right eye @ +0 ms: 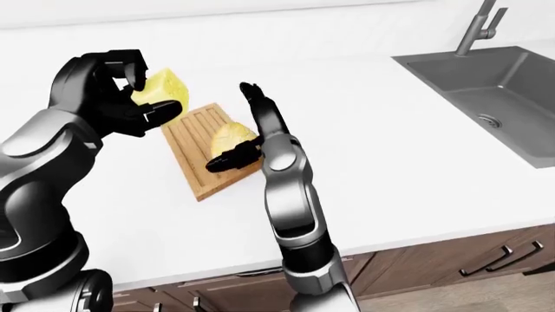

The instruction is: Place the bread and cheese on the cutting board.

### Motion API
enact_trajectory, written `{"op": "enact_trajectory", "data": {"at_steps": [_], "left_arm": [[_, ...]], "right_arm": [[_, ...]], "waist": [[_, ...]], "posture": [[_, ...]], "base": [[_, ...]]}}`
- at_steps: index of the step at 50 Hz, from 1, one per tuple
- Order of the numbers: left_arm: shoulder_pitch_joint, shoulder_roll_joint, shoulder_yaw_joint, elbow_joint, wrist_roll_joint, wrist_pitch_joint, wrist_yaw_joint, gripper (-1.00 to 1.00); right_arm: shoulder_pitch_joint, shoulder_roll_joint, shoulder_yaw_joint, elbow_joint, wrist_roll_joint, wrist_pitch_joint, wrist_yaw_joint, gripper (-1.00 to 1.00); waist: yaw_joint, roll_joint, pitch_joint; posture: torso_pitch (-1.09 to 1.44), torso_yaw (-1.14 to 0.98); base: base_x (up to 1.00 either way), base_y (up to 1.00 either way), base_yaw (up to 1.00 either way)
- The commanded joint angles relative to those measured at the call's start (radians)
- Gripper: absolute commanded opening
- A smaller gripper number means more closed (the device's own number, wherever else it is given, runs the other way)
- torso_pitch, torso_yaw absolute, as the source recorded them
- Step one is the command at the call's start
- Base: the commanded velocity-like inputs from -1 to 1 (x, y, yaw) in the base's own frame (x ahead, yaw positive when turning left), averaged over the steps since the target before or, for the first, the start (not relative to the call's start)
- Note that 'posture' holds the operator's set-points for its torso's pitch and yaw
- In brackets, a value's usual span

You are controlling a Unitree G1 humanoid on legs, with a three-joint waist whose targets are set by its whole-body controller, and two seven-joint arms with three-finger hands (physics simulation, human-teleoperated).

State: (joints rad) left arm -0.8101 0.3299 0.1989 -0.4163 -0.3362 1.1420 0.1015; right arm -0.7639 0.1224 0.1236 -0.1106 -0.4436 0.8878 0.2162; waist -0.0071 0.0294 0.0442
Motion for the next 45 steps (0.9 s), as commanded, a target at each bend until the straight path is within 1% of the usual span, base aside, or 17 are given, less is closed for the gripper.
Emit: {"op": "enact_trajectory", "data": {"at_steps": [1,10,15,18,20,24,27,28,33,35,39,41,43,44,45], "left_arm": [[-0.034,0.009,0.014,-0.031,0.003,-0.04,0.003,-0.97],[-0.026,0.009,0.001,-0.009,0.023,-0.061,-0.013,-0.97],[-0.013,0.003,-0.025,0.025,0.066,-0.095,-0.054,-0.96],[-0.013,-0.002,-0.043,0.066,0.106,-0.13,-0.082,-0.96],[-0.011,-0.017,-0.054,0.11,0.138,-0.167,-0.094,-0.97],[-0.03,-0.024,-0.071,0.204,0.197,-0.228,-0.134,-0.97],[-0.05,-0.031,-0.089,0.289,0.254,-0.286,-0.161,-0.96],[-0.06,-0.038,-0.085,0.305,0.261,-0.291,-0.169,-0.96],[-0.146,-0.043,-0.099,0.471,0.332,-0.382,-0.21,-0.96],[-0.161,-0.043,-0.114,0.512,0.363,-0.413,-0.23,-0.95],[-0.203,-0.051,-0.106,0.624,0.399,-0.479,-0.243,-0.95],[-0.22,-0.055,-0.098,0.712,0.405,-0.537,-0.243,-0.95],[-0.231,-0.054,-0.1,0.759,0.418,-0.566,-0.241,-0.94],[-0.232,-0.049,-0.113,0.776,0.441,-0.583,-0.24,-0.94],[-0.239,-0.052,-0.109,0.792,0.444,-0.592,-0.244,-0.94]], "right_arm": [[-0.031,0.001,0.001,-0.037,-0.003,-0.028,-0.007,1.0],[-0.038,-0.004,-0.007,-0.048,0.002,-0.019,-0.008,1.0],[-0.096,-0.024,-0.025,-0.103,0.006,0.053,0.006,1.0],[-0.16,-0.05,-0.045,-0.135,0.01,0.118,0.017,1.0],[-0.183,-0.064,-0.051,-0.139,0.015,0.137,0.019,1.0],[-0.232,-0.093,-0.063,-0.158,0.023,0.183,0.02,1.0],[-0.243,-0.107,-0.064,-0.152,0.029,0.188,0.017,1.0],[-0.248,-0.11,-0.064,-0.152,0.03,0.191,0.017,1.0],[-0.245,-0.119,-0.069,-0.157,0.038,0.189,0.011,1.0],[-0.251,-0.123,-0.07,-0.156,0.041,0.193,0.01,1.0],[-0.243,-0.125,-0.07,-0.161,0.045,0.192,0.006,1.0],[-0.24,-0.125,-0.069,-0.165,0.047,0.193,0.004,1.0],[-0.231,-0.128,-0.073,-0.165,0.051,0.185,0.002,1.0],[-0.23,-0.128,-0.074,-0.166,0.053,0.185,0.001,1.0],[-0.229,-0.127,-0.072,-0.167,0.054,0.186,-0.001,1.0]], "waist": [[0.0,0.005,-0.029],[0.0,0.004,-0.03],[0.002,0.002,-0.03],[0.003,0.001,-0.029],[0.005,-0.001,-0.027],[0.006,-0.004,-0.028],[0.007,-0.007,-0.028],[0.007,-0.008,-0.028],[0.01,-0.011,-0.03],[0.01,-0.013,-0.03],[0.01,-0.014,-0.03],[0.01,-0.015,-0.031],[0.01,-0.015,-0.033],[0.01,-0.015,-0.033],[0.01,-0.015,-0.034]], "posture": [[0.0,0.0],[0.0,0.0],[0.0,0.0],[0.0,0.0],[0.0,0.0],[0.0,0.0],[0.0,0.0],[0.0,0.0],[0.0,0.0],[0.0,0.0],[0.0,0.0],[0.0,0.0],[0.0,0.0],[0.0,0.0],[0.0,0.0]], "base": [[0.0,0.0,0.0],[0.0,0.0,0.0],[0.0,0.0,0.0],[0.0,0.0,0.0],[0.0,0.0,0.0],[0.0,0.0,0.0],[0.0,0.0,0.0],[0.0,0.0,0.0],[0.0,0.0,0.0],[0.0,0.0,0.0],[0.0,0.0,0.0],[0.0,0.0,0.0],[0.0,0.0,0.0],[0.0,0.0,0.0],[0.0,0.0,0.0]]}}
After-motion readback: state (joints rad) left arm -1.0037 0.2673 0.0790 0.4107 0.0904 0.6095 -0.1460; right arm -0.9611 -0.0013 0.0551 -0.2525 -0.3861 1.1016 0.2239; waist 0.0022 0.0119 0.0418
